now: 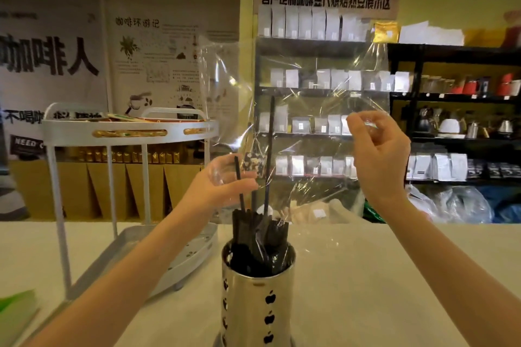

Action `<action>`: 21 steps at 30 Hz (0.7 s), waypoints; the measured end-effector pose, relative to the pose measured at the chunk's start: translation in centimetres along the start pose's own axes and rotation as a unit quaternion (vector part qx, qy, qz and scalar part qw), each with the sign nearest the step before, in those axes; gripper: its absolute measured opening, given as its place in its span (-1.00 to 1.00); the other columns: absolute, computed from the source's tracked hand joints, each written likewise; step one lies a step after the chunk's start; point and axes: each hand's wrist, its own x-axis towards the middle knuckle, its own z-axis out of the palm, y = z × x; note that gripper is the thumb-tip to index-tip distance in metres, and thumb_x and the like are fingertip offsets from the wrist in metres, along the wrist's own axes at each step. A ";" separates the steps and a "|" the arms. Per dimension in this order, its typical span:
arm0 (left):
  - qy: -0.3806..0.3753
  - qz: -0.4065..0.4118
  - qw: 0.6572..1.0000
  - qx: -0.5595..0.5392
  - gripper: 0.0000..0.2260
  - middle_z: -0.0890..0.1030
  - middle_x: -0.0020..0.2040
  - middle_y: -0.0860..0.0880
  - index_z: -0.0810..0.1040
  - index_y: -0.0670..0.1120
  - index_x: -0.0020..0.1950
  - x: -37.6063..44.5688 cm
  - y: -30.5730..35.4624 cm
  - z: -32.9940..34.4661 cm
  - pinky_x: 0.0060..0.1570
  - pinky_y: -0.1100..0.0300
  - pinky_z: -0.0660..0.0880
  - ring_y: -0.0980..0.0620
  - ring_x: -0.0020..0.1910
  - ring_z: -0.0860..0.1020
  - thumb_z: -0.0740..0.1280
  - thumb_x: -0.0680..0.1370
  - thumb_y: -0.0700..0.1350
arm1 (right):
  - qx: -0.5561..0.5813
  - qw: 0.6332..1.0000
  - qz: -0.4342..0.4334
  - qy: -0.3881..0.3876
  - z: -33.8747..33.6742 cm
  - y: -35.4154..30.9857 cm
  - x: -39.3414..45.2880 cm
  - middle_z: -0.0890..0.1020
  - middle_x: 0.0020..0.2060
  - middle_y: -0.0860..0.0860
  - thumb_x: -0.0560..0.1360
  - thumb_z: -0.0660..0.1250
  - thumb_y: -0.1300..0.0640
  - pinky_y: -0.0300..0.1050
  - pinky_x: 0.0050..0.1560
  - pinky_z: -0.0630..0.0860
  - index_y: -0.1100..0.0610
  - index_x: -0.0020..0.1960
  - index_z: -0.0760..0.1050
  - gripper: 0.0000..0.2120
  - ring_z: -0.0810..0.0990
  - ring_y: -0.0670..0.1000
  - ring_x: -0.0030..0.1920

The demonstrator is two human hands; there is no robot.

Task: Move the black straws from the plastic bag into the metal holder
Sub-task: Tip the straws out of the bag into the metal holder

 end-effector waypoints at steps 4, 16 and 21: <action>-0.037 -0.024 0.999 0.023 -0.33 0.69 -0.05 0.14 0.34 0.02 0.28 -1.2 -1.4 -0.1 -0.18 0.32 0.57 0.13 -0.03 0.63 0.48 0.22 -0.02 | 0.023 1.000 0.019 0.010 -0.3 0.1 0.3 0.39 -0.57 -0.08 0.53 0.27 0.06 -0.09 -0.48 0.25 -0.09 -0.22 0.45 -0.85 0.28 0.13 -0.49; 0.025 0.016 0.999 0.040 -0.39 0.68 -0.08 -0.02 0.39 0.10 0.18 -2.2 -1.8 1.6 -0.14 0.31 0.50 0.13 -0.09 0.64 0.48 0.18 -0.14 | 0.064 0.993 0.094 0.011 -0.4 0.7 0.7 0.38 -0.65 -0.15 0.52 0.27 0.05 -0.17 -0.50 0.21 -0.07 -0.23 0.46 -0.85 0.22 -0.04 -0.52; 0.027 0.032 0.998 0.051 -0.42 0.65 -0.05 -0.05 0.35 0.02 0.24 -1.8 -0.7 1.7 -0.30 0.42 0.52 0.16 -0.14 0.64 0.45 0.28 -0.22 | 0.079 0.991 0.108 0.020 -0.5 1.0 1.0 0.34 -0.66 -0.13 0.52 0.27 0.06 -0.20 -0.54 0.18 -0.06 -0.22 0.47 -0.86 0.19 -0.06 -0.54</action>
